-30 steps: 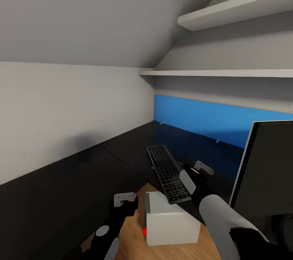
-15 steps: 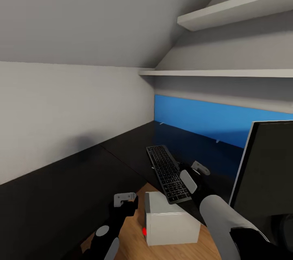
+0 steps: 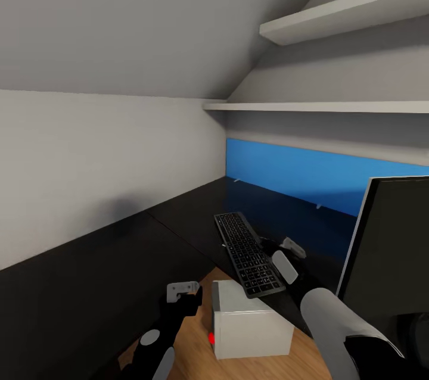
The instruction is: In the bedroom, organize the workspace by keeping the computer under the desk, ensuring the monitor is on the desk, placing the keyboard on the desk next to the monitor, placing the mouse on the desk next to the keyboard, moving the folder from the swivel chair onto the desk next to the mouse, stacking the notebook on top of the folder with the pen on top of the notebook, and positioning the swivel chair next to the desk.
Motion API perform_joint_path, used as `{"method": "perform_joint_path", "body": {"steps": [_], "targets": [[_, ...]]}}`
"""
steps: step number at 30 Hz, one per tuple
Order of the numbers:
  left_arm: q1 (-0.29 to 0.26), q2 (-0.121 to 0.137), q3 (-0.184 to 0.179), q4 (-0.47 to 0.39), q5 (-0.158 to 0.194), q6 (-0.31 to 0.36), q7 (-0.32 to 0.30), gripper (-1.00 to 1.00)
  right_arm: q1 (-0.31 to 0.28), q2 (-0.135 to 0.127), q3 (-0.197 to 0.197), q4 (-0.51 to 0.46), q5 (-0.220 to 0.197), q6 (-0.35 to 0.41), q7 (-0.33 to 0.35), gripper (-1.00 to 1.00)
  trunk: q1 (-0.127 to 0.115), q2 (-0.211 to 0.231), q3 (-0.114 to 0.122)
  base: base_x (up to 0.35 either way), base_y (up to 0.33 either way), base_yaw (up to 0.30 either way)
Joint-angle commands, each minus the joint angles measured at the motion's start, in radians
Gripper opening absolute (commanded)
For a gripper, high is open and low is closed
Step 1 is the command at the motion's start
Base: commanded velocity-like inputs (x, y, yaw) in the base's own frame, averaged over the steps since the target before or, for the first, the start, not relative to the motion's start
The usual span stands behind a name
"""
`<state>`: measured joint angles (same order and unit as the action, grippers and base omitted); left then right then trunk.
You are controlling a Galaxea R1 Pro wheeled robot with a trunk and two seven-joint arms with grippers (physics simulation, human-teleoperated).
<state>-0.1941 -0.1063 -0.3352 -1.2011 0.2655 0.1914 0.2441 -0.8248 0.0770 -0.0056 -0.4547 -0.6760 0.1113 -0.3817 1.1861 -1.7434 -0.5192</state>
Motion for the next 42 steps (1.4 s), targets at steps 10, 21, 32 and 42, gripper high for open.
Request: {"method": "perform_joint_path", "body": {"steps": [10, 21, 32, 42], "targets": [[-0.001, 0.000, -0.002, -0.002, 0.009, 0.003, 0.008, 1.00, 0.001, -0.021, -0.001, -0.004, -0.049, 0.062, 0.036, 1.00, 0.000, -0.001, -0.001, 0.000, 0.000, 0.000], [-0.001, 0.000, -0.003, -0.002, 0.009, 0.003, 0.008, 1.00, 0.001, -0.020, 0.000, -0.002, -0.051, 0.067, 0.047, 1.00, 0.000, -0.001, -0.001, 0.000, 0.000, 0.000], [-0.001, 0.000, -0.003, -0.002, 0.009, 0.003, 0.008, 1.00, 0.001, -0.020, -0.001, -0.002, -0.051, 0.067, 0.047, 1.00, 0.000, -0.001, -0.001, 0.000, 0.000, 0.034], [-0.001, 0.000, -0.002, -0.002, 0.009, 0.003, 0.008, 1.00, 0.001, -0.020, -0.001, -0.001, -0.051, 0.068, 0.047, 1.00, 0.000, -0.001, -0.001, 0.000, 0.000, 0.118]]}}
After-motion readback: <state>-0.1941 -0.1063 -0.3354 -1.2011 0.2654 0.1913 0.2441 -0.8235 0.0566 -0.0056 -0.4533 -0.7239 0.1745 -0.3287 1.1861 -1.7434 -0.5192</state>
